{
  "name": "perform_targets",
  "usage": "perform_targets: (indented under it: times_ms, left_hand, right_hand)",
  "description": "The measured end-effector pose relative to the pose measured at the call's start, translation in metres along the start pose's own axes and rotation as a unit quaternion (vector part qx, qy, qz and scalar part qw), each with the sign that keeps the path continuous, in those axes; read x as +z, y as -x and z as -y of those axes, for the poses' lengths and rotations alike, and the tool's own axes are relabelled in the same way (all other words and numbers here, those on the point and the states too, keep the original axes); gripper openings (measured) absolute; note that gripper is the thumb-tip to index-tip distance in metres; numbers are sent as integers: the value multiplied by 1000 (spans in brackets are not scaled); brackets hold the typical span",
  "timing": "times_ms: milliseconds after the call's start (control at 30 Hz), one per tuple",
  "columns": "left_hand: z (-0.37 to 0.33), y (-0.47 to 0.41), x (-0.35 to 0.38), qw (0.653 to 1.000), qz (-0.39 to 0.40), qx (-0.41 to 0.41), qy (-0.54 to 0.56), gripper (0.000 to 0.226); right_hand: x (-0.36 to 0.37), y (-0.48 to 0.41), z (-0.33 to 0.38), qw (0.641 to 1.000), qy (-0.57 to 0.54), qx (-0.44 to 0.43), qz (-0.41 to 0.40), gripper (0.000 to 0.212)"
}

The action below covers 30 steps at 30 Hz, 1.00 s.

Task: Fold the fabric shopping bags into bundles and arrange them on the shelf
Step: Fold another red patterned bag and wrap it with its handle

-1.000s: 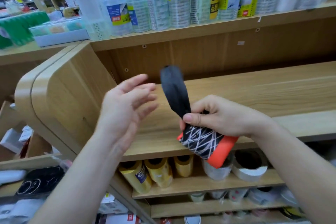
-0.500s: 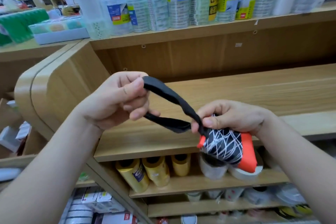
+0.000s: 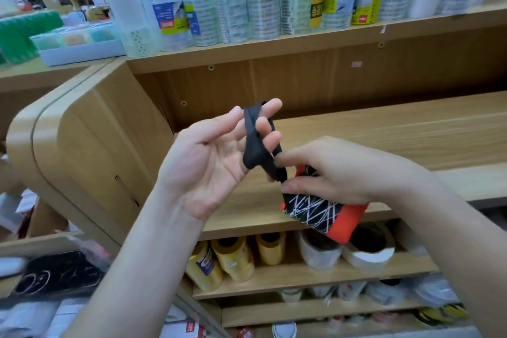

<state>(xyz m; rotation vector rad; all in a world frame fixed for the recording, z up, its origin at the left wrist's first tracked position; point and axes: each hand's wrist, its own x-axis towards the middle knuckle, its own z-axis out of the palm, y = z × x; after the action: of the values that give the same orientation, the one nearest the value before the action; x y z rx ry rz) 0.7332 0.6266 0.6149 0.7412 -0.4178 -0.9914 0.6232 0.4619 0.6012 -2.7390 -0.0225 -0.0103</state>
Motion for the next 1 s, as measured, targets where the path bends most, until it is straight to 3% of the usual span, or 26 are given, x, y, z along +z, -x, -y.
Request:
perform_targets:
  times_ms: [67,133,233,267,300,367,400,433,467,533,567,600,633,700,767,900,1000]
  left_hand:
    - [1,3,-5,999,-24,8,-32,41]
    - [-1,3,-19,984,-103,1,-149,42]
    - [-9,7,-41,915,-155,41,-371,75]
    - [-12,10,-42,874,-116,95,-463,84]
    - [-13,11,-41,810,-51,142,-567,90]
    - [-11,6,-37,600,79,212,-767,80]
    - [-10,2,-34,521,120,235,-812,61]
    - [-9,-2,-31,506,145,234,-818,38]
    - [-9,-3,-29,559,166,199,-788,21]
    - [-13,-2,-27,765,188,89,-610,17]
    - [-16,-1,-29,845,191,67,-495,21]
    - [-18,0,-32,899,198,51,-387,22]
    - [-18,0,-36,931,208,36,-299,23]
    - [-15,-2,-38,955,214,5,-205,34]
    - [-12,-4,-38,961,201,-20,-188,42]
    - [-13,-10,-44,975,159,-43,-149,46]
    - [-8,-15,-41,978,172,-59,-107,56]
  right_hand:
    - [2,-2,-9,993,-118,-16,-2,7]
    - [4,-1,-17,981,-193,-23,17,12]
    - [7,1,-26,963,-258,-17,69,18]
    - [8,0,-27,958,-271,-21,90,19]
    - [10,-1,-28,954,-279,-28,109,20]
    - [10,-4,-28,943,-295,-48,144,23]
    - [10,-5,-27,937,-306,-61,157,22]
    - [10,-6,-27,930,-320,-73,166,21]
    - [11,-6,-28,922,-338,-80,170,20]
    - [14,-3,-36,904,-390,-77,156,19]
    - [17,-1,-41,888,-430,-72,144,23]
    - [19,1,-45,864,-481,-66,135,32]
    - [20,2,-49,840,-523,-66,129,42]
    - [20,5,-51,840,-530,-70,97,60]
    - [13,10,-41,893,-445,-67,31,75]
    - [-2,22,-10,988,-133,-59,-52,84]
    - [0,16,7,996,73,-34,-49,84]
